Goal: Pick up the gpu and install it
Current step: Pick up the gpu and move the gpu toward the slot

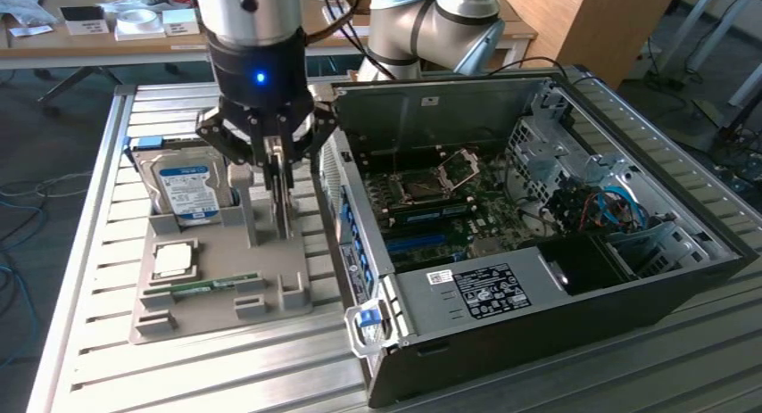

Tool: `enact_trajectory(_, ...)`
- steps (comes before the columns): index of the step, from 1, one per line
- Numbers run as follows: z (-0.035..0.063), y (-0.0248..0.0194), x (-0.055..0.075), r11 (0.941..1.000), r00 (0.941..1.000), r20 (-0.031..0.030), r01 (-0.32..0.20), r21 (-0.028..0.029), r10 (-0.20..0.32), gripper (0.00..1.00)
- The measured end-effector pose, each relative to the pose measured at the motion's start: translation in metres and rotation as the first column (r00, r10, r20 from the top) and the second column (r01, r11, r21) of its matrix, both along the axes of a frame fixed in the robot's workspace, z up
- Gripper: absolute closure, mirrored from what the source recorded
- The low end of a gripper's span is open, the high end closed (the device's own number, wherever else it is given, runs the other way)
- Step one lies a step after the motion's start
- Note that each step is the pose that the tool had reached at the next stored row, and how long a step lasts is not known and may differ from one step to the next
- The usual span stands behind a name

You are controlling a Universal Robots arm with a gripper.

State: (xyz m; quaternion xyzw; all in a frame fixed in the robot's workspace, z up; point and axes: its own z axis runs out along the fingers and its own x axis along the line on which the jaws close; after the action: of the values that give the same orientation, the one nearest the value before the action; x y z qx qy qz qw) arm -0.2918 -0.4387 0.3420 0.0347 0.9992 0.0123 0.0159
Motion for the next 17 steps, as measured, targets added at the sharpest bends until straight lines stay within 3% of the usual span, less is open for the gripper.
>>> enact_trajectory(10, 0.0401, 0.0, 0.0, 1.0, 1.0, 0.0011, -0.005, 0.0, 0.005, 0.73)
enact_trajectory(17, 0.056, 0.0, 0.0, 1.0, 1.0, 0.0023, -0.008, 0.0001, 0.008, 0.73)
